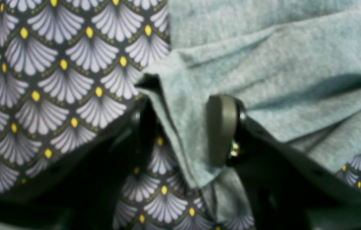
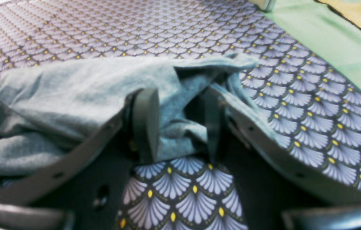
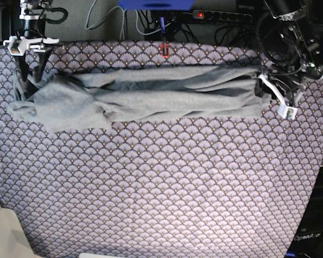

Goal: Fold the T-shirt properly
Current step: 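Lower the folded hem onto the collar edge with both grippers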

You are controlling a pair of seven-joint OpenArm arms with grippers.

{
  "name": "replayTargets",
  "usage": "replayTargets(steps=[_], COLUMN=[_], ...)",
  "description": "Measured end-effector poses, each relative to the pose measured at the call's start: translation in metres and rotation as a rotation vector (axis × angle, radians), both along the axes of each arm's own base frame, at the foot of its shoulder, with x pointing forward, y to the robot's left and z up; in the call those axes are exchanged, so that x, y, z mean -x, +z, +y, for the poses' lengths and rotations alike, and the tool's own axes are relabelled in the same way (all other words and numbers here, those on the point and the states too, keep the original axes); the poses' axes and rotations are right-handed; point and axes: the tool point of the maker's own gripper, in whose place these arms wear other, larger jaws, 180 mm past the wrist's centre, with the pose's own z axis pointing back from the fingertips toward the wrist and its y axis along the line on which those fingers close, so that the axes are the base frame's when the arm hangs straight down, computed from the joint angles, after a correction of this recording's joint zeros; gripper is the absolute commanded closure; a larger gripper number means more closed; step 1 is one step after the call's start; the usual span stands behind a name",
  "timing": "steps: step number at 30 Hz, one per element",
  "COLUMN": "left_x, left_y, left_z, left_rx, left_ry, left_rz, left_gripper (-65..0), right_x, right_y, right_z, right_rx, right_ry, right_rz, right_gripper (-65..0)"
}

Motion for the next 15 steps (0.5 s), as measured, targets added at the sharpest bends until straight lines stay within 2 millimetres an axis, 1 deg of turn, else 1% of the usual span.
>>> replayTargets(steps=[5,11,15], left_x=[-0.0004,-0.0062,-0.0080], left_y=[0.0003,0.0033,0.0042], left_z=[-0.0006,-0.0010,-0.0013], left_rx=[0.003,0.003,0.003], left_ry=[0.000,0.000,-0.001], left_rz=[-0.002,-0.015,-0.018], left_gripper=[-26.7,-26.7,-26.7], right_x=[0.0014,-0.0021,-0.0066], right_y=[-0.0025,-0.0042,-0.0024], right_z=[0.0008,0.0093,0.0087], right_rx=[-0.004,-0.025,-0.024], right_ry=[-0.001,0.008,0.009], right_rz=[0.010,0.003,-0.007], right_gripper=[-34.7,-34.8,-34.8])
